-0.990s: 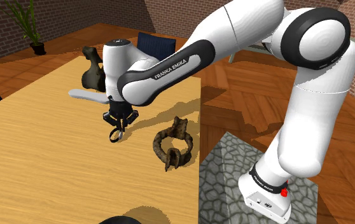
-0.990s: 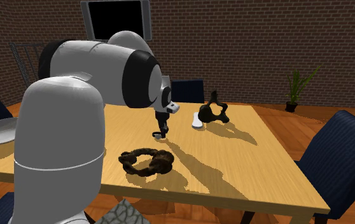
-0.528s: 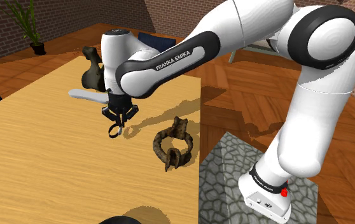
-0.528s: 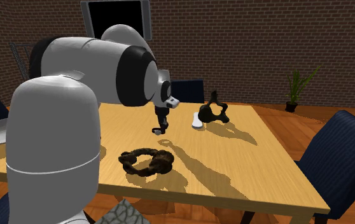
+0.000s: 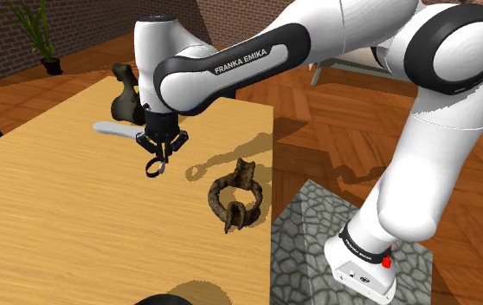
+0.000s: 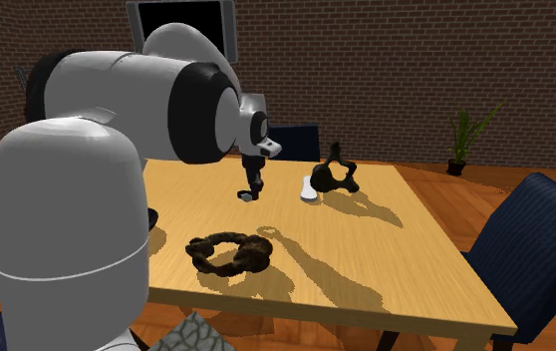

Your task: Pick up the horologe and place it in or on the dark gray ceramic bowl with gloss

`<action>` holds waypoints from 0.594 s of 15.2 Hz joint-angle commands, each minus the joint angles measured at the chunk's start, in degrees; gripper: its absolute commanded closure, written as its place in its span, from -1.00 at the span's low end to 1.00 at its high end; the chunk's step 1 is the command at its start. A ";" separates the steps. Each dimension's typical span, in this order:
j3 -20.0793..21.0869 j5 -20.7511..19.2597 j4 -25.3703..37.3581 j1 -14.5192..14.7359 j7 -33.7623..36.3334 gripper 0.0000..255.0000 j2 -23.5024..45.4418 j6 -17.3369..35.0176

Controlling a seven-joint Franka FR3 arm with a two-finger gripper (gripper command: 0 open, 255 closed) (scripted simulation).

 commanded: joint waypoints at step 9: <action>0.34 1.29 5.09 -0.21 -0.73 1.00 -2.25 -7.14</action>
